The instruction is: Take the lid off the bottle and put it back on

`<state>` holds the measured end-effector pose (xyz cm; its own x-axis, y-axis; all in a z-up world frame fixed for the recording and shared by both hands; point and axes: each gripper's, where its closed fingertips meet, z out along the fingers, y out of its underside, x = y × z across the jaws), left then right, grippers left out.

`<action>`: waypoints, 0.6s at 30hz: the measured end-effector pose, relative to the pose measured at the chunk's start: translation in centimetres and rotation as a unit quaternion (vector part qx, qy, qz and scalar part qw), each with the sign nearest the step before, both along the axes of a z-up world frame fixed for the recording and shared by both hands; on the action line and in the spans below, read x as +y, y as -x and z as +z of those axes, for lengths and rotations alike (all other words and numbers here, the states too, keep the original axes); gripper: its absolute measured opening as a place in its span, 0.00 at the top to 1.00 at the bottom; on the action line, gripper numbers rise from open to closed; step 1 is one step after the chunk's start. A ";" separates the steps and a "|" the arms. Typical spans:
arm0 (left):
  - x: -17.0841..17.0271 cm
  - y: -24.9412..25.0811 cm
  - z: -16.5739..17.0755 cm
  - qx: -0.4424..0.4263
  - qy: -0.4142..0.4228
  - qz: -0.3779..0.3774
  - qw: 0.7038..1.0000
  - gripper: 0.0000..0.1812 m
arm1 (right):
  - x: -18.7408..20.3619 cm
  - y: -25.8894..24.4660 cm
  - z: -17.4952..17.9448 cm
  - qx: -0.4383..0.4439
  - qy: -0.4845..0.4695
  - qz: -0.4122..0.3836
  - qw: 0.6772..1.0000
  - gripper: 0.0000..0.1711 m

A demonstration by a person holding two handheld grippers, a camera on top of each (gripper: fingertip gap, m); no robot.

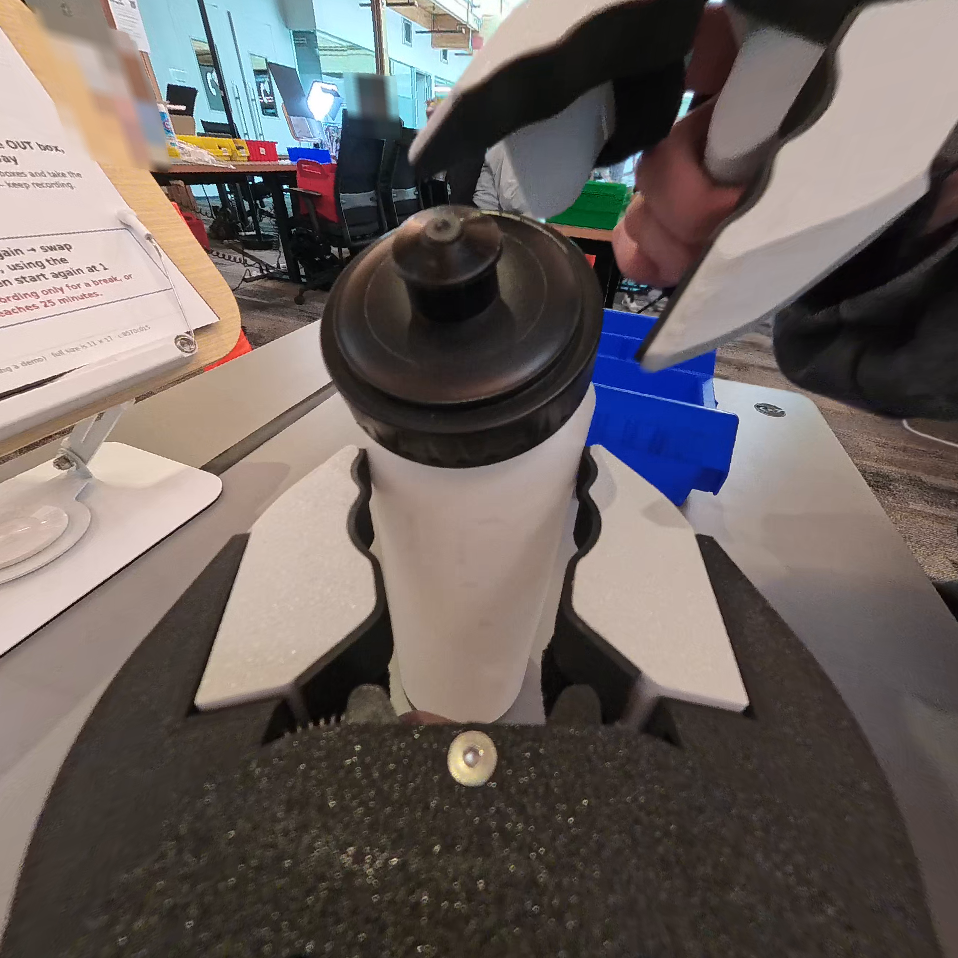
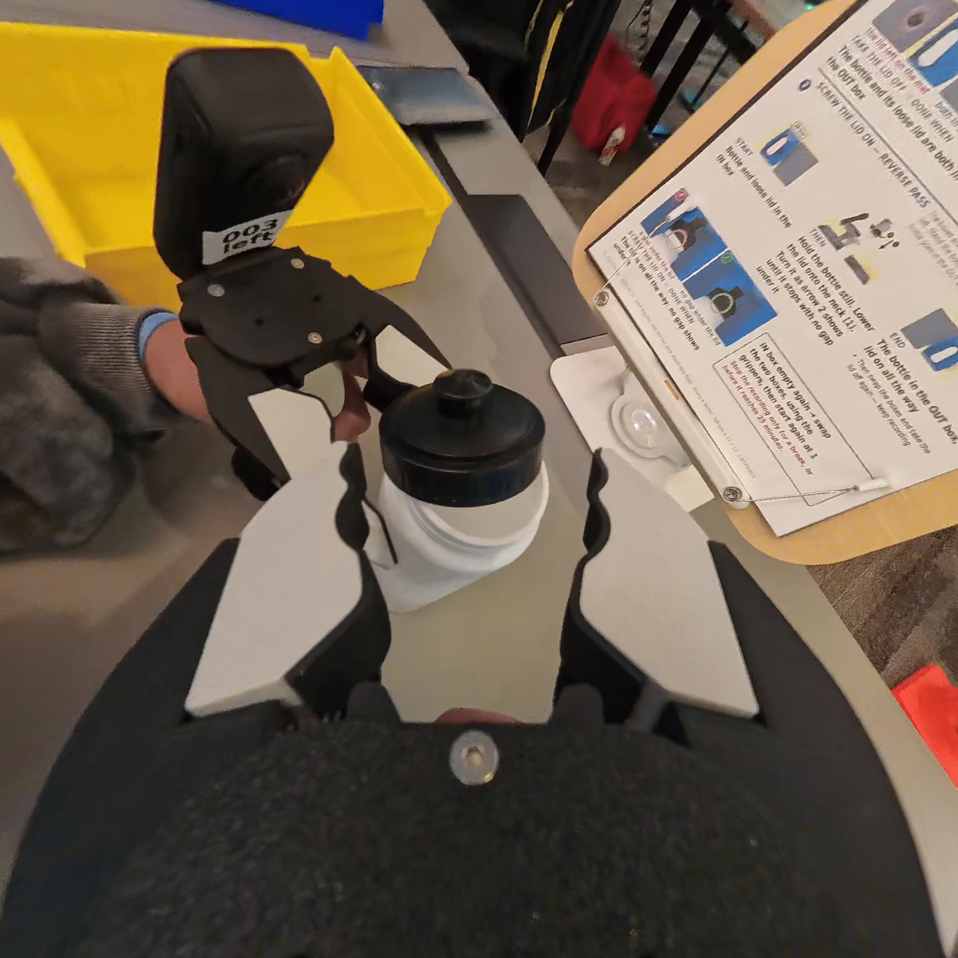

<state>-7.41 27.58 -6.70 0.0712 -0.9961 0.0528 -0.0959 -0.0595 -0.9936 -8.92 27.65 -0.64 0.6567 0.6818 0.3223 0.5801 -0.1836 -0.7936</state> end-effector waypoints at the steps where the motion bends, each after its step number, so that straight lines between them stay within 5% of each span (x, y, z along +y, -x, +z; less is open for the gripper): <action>1: 0.0 0.0 0.0 0.001 -0.001 0.000 1.000 0.58 | 0.3 0.0 -0.4 0.003 -0.002 -0.006 1.000 0.52; 7: 0.0 0.1 0.0 0.003 -0.004 0.001 1.000 0.58 | 1.3 0.7 -2.1 0.024 0.020 -0.002 1.000 0.60; 14: 0.0 0.1 0.0 -0.005 0.002 -0.001 1.000 0.58 | 0.6 -2.4 3.1 0.098 -0.039 -0.026 0.994 0.60; 18: 0.0 0.1 0.0 -0.007 0.005 -0.002 1.000 0.58 | -1.2 -9.5 5.7 0.059 -0.062 -0.098 0.992 0.60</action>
